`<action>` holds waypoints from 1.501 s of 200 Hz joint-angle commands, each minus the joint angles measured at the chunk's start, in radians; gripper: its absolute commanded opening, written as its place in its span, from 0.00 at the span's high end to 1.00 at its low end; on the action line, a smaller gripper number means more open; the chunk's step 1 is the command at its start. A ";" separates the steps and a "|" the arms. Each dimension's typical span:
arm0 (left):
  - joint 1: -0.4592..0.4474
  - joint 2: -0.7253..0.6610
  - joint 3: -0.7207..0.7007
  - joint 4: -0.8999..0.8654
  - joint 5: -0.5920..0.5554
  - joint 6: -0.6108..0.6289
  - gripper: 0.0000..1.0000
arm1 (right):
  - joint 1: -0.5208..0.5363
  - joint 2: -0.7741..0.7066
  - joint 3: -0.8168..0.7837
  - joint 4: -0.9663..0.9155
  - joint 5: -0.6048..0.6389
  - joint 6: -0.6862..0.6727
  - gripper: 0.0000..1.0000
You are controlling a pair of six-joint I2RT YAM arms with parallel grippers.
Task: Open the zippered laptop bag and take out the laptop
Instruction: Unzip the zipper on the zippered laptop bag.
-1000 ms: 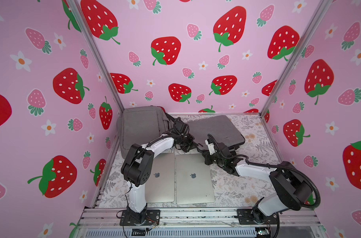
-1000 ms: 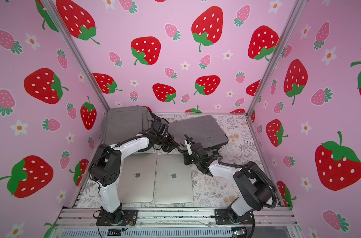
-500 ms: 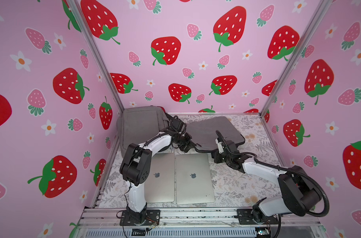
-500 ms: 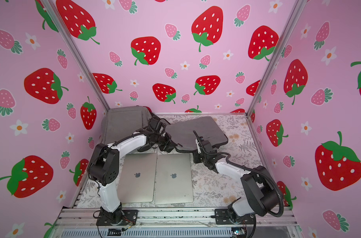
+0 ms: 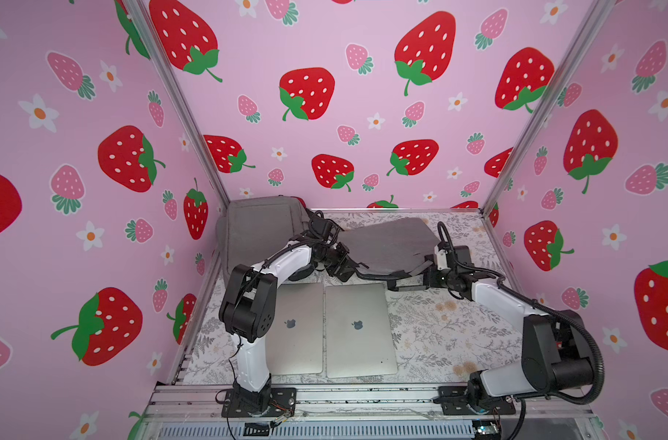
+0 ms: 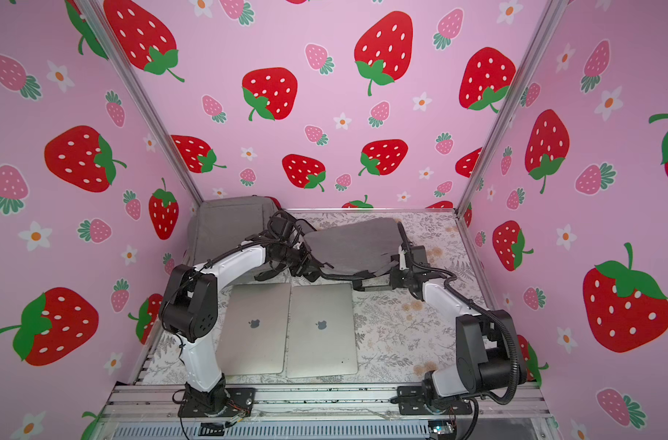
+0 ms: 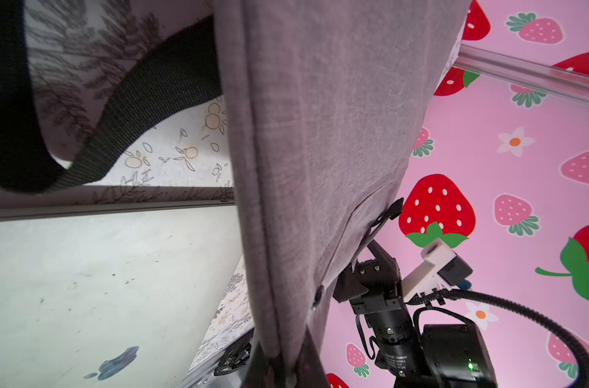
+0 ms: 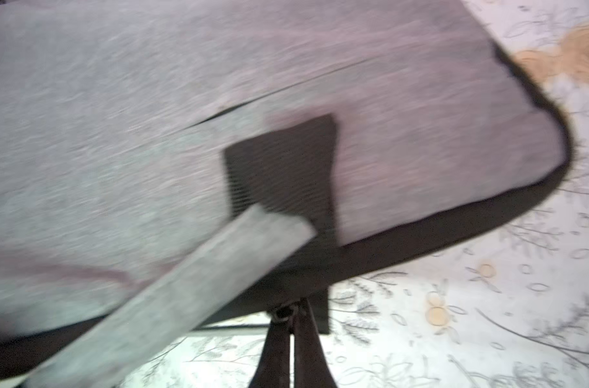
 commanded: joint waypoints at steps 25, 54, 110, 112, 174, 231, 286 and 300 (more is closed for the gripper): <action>0.036 0.000 0.027 -0.017 -0.024 0.029 1.00 | -0.155 0.072 0.079 -0.081 0.056 -0.109 1.00; 0.035 0.005 0.022 -0.026 -0.024 0.040 1.00 | -0.227 0.140 0.142 -0.088 0.060 -0.157 1.00; 0.034 0.035 0.021 -0.047 -0.027 0.086 1.00 | -0.266 0.271 0.276 -0.059 -0.036 -0.216 1.00; 0.034 0.039 0.024 -0.050 -0.027 0.091 1.00 | -0.266 0.272 0.278 -0.057 -0.042 -0.220 1.00; 0.013 0.102 0.120 -0.140 -0.032 0.164 1.00 | -0.264 0.235 0.306 -0.125 -0.204 -0.319 0.76; -0.002 0.119 0.136 -0.122 -0.045 0.137 0.99 | -0.264 0.073 0.154 -0.107 -0.373 0.042 0.47; -0.016 0.113 0.180 -0.190 -0.112 0.229 0.74 | -0.173 -0.015 -0.034 0.149 -0.422 0.457 0.30; -0.017 0.105 0.204 -0.227 -0.151 0.285 0.69 | -0.145 -0.042 -0.045 0.125 -0.383 0.449 0.23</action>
